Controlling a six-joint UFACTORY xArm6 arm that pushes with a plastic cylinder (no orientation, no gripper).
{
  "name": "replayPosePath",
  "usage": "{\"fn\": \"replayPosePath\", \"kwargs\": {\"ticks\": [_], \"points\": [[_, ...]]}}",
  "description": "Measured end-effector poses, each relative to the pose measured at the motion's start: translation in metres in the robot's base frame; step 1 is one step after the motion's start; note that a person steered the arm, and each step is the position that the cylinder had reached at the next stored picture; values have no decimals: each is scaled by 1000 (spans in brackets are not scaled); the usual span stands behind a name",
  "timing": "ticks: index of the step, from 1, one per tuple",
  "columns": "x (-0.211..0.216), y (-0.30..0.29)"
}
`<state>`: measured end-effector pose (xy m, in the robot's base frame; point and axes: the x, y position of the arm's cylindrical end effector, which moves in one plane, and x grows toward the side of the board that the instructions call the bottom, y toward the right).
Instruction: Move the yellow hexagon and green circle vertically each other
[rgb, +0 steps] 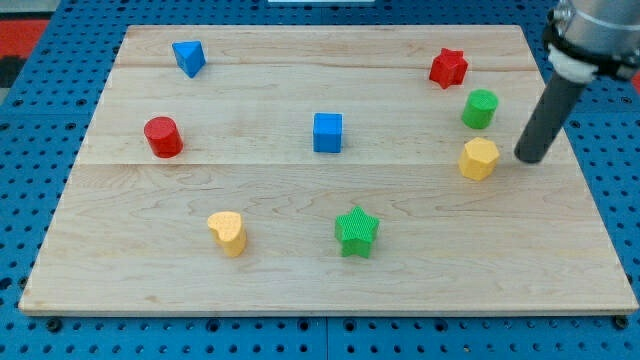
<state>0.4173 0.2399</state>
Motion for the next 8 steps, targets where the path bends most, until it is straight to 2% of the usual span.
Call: {"fn": "replayPosePath", "kwargs": {"ticks": [1, 3, 5, 7, 8], "points": [[-35, -4], [-34, -12], [-65, -8], [-56, -30], [-85, -18]]}}
